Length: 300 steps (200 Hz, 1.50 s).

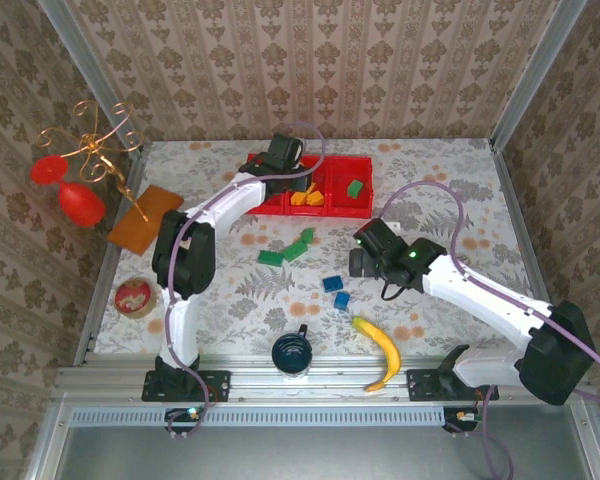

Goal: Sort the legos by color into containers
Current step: Place the lego in the container, then pick up the lego from the bottom-center of the table.

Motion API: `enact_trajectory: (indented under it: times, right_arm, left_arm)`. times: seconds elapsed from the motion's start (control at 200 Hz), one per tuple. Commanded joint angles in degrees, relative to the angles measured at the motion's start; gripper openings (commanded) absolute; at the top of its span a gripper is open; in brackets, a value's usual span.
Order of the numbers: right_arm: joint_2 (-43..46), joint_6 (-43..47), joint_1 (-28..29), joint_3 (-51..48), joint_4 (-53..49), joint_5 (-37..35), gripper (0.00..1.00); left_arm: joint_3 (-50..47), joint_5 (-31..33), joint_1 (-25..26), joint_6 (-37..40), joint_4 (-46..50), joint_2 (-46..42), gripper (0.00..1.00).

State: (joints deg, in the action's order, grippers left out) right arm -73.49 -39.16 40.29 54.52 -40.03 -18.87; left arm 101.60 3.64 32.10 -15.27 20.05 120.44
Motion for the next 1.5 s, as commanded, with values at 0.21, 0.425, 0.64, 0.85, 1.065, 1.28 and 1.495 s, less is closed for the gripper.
enact_trajectory:
  times: [0.21,0.425,0.64,0.85,1.065,1.28,1.495]
  right_arm:
    - [-5.11,0.34,3.65,3.65,-0.53,6.69,0.8]
    - [-8.18,1.54,4.65,4.71,-1.87,7.79,0.7]
    - [-10.04,1.63,6.66,6.15,-3.4,8.53,0.64]
    - [-10.86,1.14,8.04,6.75,-4.86,8.8,0.6]
    - [-12.57,-0.33,8.75,6.79,-5.04,10.39,0.58]
    - [-16.0,-2.01,9.13,7.18,-5.08,11.61,0.64]
    - [-17.98,-3.7,9.45,6.59,-3.89,11.34,0.78]
  left_arm:
    - [5.73,-0.83,-0.37,1.21,3.19,2.74,0.53]
    - [7.23,-0.65,-0.37,1.03,3.06,2.0,0.6]
    - [6.07,-0.26,-0.4,0.44,2.92,-1.59,0.64]
    - [-2.03,0.99,-0.59,-1.45,-0.26,-9.58,0.8]
    - [-14.26,3.23,-1.37,-3.99,-4.16,-19.98,1.0]
    - [-26.51,5.65,-3.37,-7.14,-6.8,-30.8,1.0]
    - [-36.91,6.62,-5.11,-9.55,-9.66,-40.77,1.0]
